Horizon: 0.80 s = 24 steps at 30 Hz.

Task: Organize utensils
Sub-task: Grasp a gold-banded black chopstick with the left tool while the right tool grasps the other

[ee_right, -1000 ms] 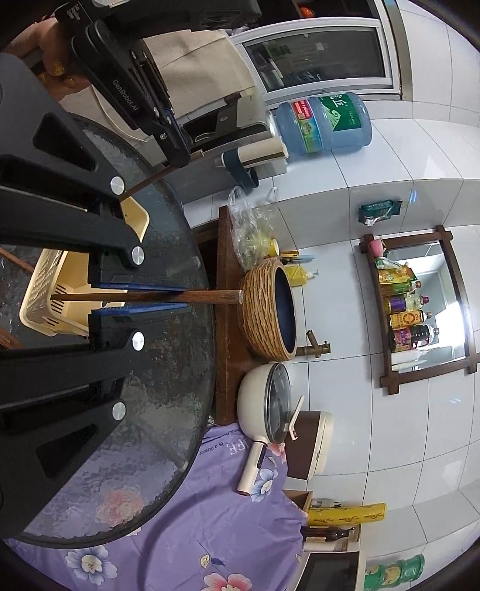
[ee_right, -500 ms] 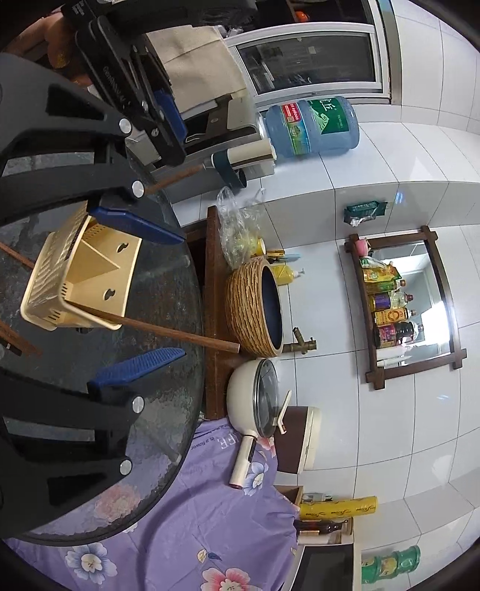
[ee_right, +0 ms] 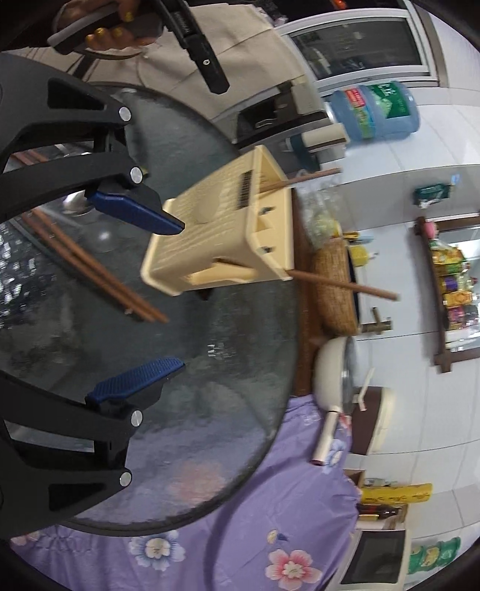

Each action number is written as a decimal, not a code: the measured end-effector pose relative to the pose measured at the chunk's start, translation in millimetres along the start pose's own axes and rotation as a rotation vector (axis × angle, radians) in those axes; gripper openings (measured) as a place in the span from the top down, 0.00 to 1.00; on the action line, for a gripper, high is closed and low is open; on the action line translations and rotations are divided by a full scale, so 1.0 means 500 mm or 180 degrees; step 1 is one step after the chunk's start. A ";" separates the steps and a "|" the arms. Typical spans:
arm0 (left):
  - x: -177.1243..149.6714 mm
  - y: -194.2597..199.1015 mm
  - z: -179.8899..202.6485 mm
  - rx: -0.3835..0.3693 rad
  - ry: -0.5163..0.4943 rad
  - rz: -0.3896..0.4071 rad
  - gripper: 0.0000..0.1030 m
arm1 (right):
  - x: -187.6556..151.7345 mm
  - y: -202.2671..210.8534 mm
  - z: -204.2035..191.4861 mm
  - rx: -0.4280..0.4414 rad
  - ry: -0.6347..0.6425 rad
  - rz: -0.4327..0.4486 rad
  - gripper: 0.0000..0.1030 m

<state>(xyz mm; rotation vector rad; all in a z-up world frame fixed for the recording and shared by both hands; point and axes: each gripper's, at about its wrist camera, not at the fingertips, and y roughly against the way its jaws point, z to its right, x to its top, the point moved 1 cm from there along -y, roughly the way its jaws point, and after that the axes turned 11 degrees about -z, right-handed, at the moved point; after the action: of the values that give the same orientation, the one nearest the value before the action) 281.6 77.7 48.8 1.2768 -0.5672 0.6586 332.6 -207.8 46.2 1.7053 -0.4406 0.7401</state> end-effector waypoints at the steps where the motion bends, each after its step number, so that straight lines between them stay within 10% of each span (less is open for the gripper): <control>1: -0.010 -0.006 -0.003 0.0012 -0.0006 -0.0050 0.12 | -0.012 -0.009 0.004 -0.0010 -0.0002 -0.0057 0.33; 24: -0.134 -0.114 -0.014 0.0210 -0.0270 -0.0823 0.21 | -0.142 -0.161 -0.049 -0.0419 0.0536 -0.0920 0.37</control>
<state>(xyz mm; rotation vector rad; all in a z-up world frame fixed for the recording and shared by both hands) 276.5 66.6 -38.8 1.4164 -0.4423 0.4125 326.5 -169.8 -56.7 1.5280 -0.1190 0.6223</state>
